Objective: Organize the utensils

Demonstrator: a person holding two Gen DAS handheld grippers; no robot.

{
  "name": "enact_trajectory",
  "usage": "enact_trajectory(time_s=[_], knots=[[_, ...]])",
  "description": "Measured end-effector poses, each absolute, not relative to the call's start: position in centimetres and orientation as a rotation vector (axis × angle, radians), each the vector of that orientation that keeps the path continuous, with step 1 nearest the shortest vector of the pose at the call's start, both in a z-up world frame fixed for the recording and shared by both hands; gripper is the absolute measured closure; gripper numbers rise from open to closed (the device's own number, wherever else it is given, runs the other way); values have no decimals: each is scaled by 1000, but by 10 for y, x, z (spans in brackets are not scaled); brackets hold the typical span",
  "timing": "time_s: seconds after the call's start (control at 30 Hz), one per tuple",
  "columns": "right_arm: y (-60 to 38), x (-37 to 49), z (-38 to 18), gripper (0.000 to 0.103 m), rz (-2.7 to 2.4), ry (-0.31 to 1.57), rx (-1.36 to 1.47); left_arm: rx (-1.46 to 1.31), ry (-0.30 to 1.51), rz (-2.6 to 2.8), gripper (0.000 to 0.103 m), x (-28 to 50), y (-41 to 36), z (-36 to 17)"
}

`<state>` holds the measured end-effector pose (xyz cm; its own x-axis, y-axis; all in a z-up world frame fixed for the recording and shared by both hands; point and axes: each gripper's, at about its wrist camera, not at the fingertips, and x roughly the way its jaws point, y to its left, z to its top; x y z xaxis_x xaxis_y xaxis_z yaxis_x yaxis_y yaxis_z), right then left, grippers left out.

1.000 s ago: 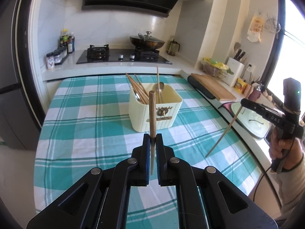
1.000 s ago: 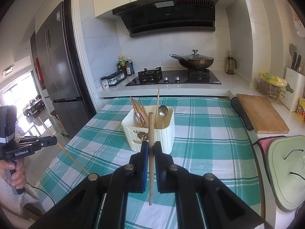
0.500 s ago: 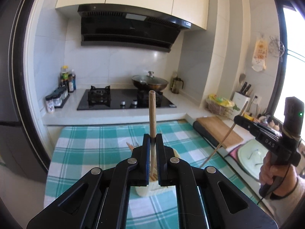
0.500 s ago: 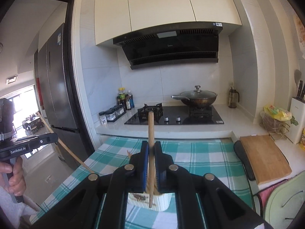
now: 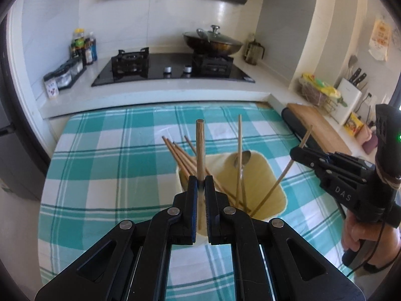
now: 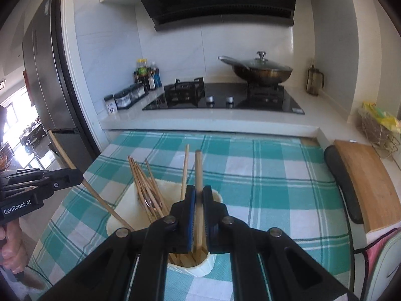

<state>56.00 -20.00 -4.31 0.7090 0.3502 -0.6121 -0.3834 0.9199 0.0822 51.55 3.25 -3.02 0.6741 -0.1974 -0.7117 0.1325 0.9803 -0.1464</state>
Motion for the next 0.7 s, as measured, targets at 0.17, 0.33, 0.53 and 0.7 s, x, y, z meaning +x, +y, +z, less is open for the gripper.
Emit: enact_trajectory(time_s=[0.17, 0.33, 0.53, 0.7], knots=[[-200, 565, -55, 80, 405, 706, -8, -48, 787, -190, 76, 500, 33, -31], [-216, 520, -23, 58, 365, 577, 7, 36, 644, -104, 16, 436, 43, -2], [-238, 419, 16, 29, 318, 384, -2, 42, 485, -49, 0, 330, 34, 15], [-250, 339, 14, 14, 289, 325, 32, -1, 549, -92, 0, 281, 16, 2]])
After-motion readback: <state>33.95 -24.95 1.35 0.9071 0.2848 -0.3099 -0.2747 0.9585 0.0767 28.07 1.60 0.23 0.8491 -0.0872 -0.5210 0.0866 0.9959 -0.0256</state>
